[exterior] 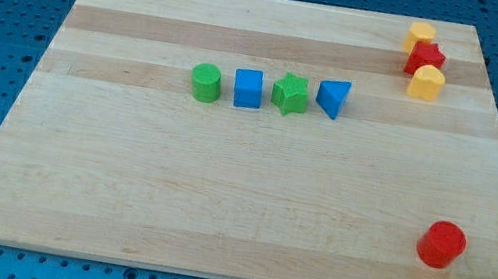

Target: Move the red circle to the yellow heart

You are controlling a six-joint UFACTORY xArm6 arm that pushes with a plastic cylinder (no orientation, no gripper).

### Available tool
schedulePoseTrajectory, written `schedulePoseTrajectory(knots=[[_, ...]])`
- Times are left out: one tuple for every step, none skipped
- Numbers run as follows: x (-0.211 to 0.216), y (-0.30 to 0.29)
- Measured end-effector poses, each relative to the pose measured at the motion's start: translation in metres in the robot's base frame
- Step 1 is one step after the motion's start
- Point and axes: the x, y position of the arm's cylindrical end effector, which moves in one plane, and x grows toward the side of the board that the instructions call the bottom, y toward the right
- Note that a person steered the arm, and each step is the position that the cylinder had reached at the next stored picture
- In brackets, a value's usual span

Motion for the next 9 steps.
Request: schedulePoseTrajectory(knots=[[-0.002,-0.049],[-0.032,-0.052],[-0.055,-0.052],[-0.036,-0.073],[-0.039,-0.096],[-0.075,-0.079],[-0.094,-0.04],[-0.097,-0.042],[-0.104,-0.072]])
